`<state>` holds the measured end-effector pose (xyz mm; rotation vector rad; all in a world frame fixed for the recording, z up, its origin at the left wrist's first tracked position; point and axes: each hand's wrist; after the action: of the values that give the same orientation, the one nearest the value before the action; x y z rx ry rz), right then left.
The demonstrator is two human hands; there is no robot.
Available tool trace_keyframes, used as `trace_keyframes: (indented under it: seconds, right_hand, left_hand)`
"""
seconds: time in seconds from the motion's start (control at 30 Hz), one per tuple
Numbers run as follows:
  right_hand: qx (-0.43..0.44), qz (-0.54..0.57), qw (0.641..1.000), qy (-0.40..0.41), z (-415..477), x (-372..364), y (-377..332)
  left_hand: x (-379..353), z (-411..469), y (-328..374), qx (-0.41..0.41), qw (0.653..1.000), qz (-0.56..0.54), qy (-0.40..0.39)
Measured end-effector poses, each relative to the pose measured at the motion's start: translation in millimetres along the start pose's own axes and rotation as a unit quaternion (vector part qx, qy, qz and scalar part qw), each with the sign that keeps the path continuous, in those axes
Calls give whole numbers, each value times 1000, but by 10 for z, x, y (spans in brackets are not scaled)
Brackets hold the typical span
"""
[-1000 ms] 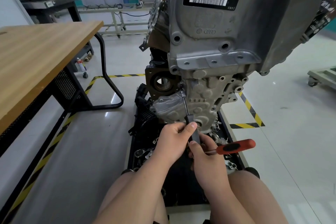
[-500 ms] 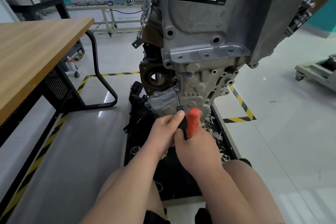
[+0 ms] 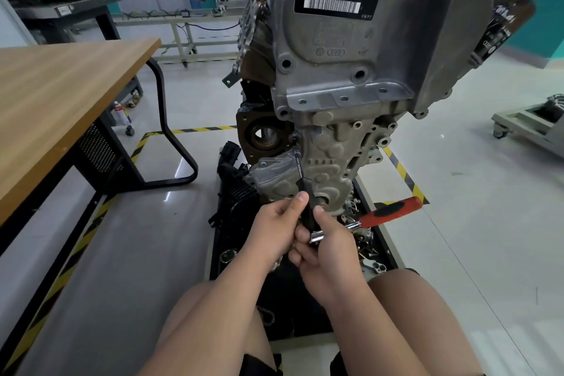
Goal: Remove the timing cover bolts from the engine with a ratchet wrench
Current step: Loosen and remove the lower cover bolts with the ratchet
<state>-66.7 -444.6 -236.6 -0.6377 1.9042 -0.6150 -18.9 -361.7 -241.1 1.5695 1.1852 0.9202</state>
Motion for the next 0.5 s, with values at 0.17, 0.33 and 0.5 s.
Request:
trace_keyframes:
  seconds: [0.17, 0.33, 0.5]
  right_hand:
    - [-57, 149, 986, -41, -23, -36, -8]
    - [-98, 277, 952, -85, -37, -37, 40]
    - [-105, 259, 955, -100, -26, 16, 20]
  left_hand:
    - [10, 28, -8, 5, 1000, -6, 21]
    - [59, 99, -42, -21, 998, 6, 50]
    - [97, 123, -91, -31, 999, 14, 32]
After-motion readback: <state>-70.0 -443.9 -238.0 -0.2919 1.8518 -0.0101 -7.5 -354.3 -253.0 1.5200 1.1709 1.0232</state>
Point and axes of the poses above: each hand's wrist, its own z-axis towards the middle knuckle, its own x-axis out of the back of the hand, y = z × x, and after that the axes turned 4 degrees about x, right-handed
